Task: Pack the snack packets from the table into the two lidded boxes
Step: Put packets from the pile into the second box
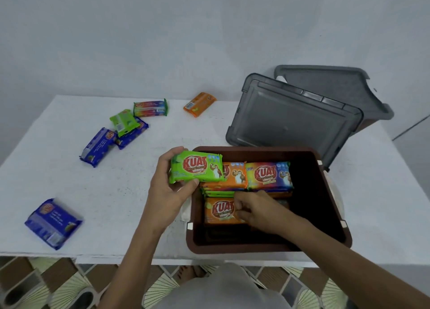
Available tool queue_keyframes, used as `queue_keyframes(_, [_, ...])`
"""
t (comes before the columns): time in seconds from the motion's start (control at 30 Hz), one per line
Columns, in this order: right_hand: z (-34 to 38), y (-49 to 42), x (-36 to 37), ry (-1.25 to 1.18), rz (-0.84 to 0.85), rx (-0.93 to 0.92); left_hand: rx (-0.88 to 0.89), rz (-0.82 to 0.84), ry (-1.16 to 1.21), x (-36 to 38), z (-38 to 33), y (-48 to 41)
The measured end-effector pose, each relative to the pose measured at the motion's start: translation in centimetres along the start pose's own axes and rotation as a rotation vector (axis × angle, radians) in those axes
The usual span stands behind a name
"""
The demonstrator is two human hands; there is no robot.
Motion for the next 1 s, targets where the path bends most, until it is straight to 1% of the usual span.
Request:
queue_keyframes(0.07, [0.3,0.2,-0.5,0.092,0.011,0.008,-0.004,0.007,0.022,0.1,-0.2,0.1])
queue_keyframes(0.1, [0.4,0.4,-0.9,0.158,-0.023,0.010,-0.007,0.015,0.033,0.2,-0.3,0.1])
queue_keyframes(0.13, [0.7,0.6,-1.5,0.183,-0.093,-0.005,-0.009,0.027,0.046,0.2,-0.5,0.2])
queue_keyframes(0.17, [1.2,0.8,-2.1,0.125,-0.203,-0.040,-0.011,0.042,0.065,0.3,-0.6,0.3])
queue_keyframes(0.2, [1.7,1.0,-2.8,-0.023,-0.324,-0.068,-0.013,0.059,0.092,0.5,-0.9,0.4])
queue_keyframes(0.23, [2.2,1.2,-3.4,-0.238,-0.436,-0.087,-0.011,0.080,0.119,0.7,-1.1,0.5])
queue_keyframes(0.27, [2.6,1.3,-3.9,-0.483,-0.507,-0.092,-0.005,0.106,0.138,1.0,-1.4,0.6])
queue_keyframes(0.3, [2.8,1.3,-4.1,-0.715,-0.517,-0.095,0.004,0.138,0.147,1.4,-1.6,0.7])
queue_keyframes(0.33, [3.0,1.3,-4.0,-0.906,-0.490,-0.099,0.010,0.176,0.147,1.7,-1.8,0.8])
queue_keyframes(0.37, [3.1,1.5,-4.0,-1.043,-0.460,-0.104,0.013,0.216,0.131,2.1,-2.0,0.8])
queue_keyframes(0.43, [2.6,2.4,-4.1,-1.173,-0.430,-0.108,0.014,0.289,0.021,2.4,-2.2,0.7])
queue_keyframes(0.47, [2.1,3.0,-4.3,-1.184,-0.425,-0.099,0.025,0.302,-0.100,2.4,-2.3,0.5])
queue_keyframes(0.53, [0.9,4.4,-4.8,-1.113,-0.400,-0.083,0.092,0.252,-0.388,2.0,-2.1,0.1])
queue_keyframes(0.57, [0.2,5.1,-5.0,-1.048,-0.380,-0.072,0.123,0.213,-0.474,1.7,-1.9,-0.1])
queue_keyframes(0.6, [-0.4,5.8,-5.3,-0.985,-0.356,-0.056,0.142,0.176,-0.509,1.5,-1.8,-0.2])
queue_keyframes(0.77, [-3.9,7.7,-5.0,-0.786,-0.246,0.090,0.228,0.016,-0.631,1.0,0.2,-0.3])
queue_keyframes(0.9, [-5.7,7.6,-4.1,-0.689,-0.275,0.218,0.191,0.009,-0.573,1.2,1.1,-0.1])
queue_keyframes(0.93, [-5.8,7.4,-3.9,-0.623,-0.272,0.246,0.195,0.004,-0.574,1.2,1.1,-0.1])
queue_keyframes(1.0, [-6.0,7.0,-3.7,-0.353,-0.228,0.292,0.202,0.002,-0.576,1.2,1.0,-0.1])
Point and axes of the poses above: each hand's wrist, its own y-axis away from the middle knuckle, its own x-axis out of the palm, z = x × y, the point moved 3 cm from there along -y, towards the middle knuckle, and after that the axes turned 11 degrees about -x, right-handed, at the moved point
